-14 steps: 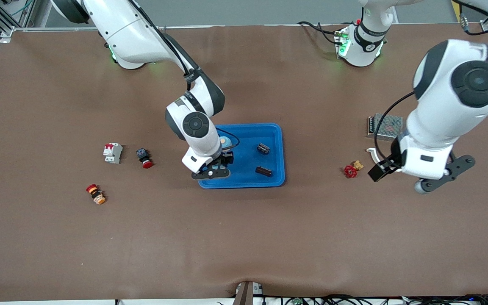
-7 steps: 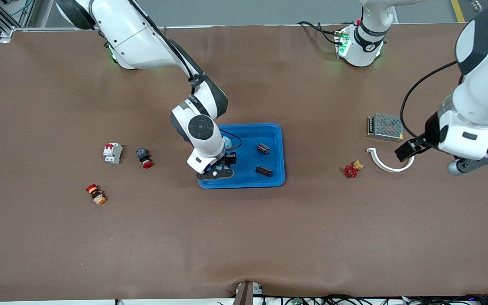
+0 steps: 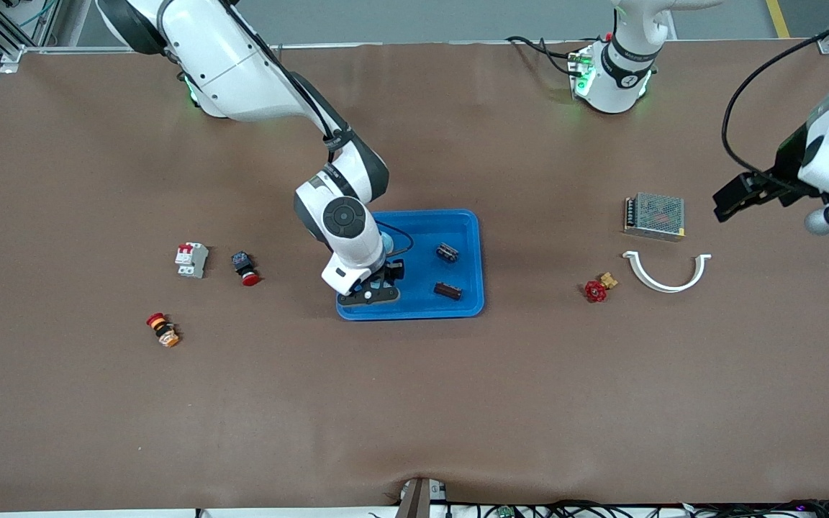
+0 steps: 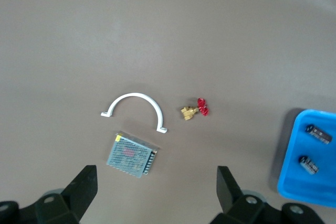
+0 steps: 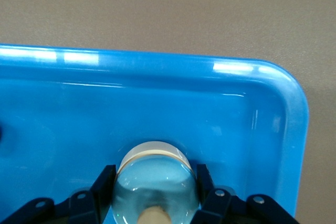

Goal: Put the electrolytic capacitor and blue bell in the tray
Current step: 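Lower the bell into the tray and open the right gripper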

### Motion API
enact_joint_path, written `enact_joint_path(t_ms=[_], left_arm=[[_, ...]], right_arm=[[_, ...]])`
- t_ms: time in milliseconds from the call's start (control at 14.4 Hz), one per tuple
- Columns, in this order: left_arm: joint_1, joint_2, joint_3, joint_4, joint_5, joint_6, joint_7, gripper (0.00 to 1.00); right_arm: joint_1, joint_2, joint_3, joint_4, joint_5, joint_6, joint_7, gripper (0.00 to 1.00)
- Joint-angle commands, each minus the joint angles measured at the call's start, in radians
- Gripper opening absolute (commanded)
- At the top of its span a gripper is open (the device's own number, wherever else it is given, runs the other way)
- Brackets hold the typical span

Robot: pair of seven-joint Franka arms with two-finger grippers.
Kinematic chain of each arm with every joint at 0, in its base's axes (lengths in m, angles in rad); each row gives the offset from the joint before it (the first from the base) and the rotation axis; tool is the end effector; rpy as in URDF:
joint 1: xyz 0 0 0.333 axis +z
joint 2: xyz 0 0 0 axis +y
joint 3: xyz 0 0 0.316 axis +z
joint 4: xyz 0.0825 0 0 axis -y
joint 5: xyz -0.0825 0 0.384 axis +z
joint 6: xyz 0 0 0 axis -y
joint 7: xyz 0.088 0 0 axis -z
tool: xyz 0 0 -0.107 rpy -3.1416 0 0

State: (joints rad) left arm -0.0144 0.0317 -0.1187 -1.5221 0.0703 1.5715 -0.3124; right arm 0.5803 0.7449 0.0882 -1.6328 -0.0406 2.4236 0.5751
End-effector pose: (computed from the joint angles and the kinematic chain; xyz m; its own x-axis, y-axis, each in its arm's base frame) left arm 0.5610 -0.0664 0.6302 0.9834 0.1778 0.0375 0.1798 -0.9820 -0.0578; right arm 0.5487 0.4237 0.1879 0.9949 0.0978 0.0241 0.0990 -0.9937 -0.0532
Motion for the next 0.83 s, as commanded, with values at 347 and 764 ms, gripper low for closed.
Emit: enact_joint_path(t_ms=[347, 764], left_arm=[[-0.041, -0.111, 0.03, -0.128, -0.024, -0.007, 0.064, 1.0], [-0.03, -0.17, 0.019, -0.199, -0.053, 0.004, 0.113, 1.0]], right_arm=[[0.013, -0.002, -0.012, 0.005, -0.019, 0.003, 0.017, 1.0], [0.012, -0.135, -0.01, -0.047, -0.019, -0.092, 0.019, 1.0]])
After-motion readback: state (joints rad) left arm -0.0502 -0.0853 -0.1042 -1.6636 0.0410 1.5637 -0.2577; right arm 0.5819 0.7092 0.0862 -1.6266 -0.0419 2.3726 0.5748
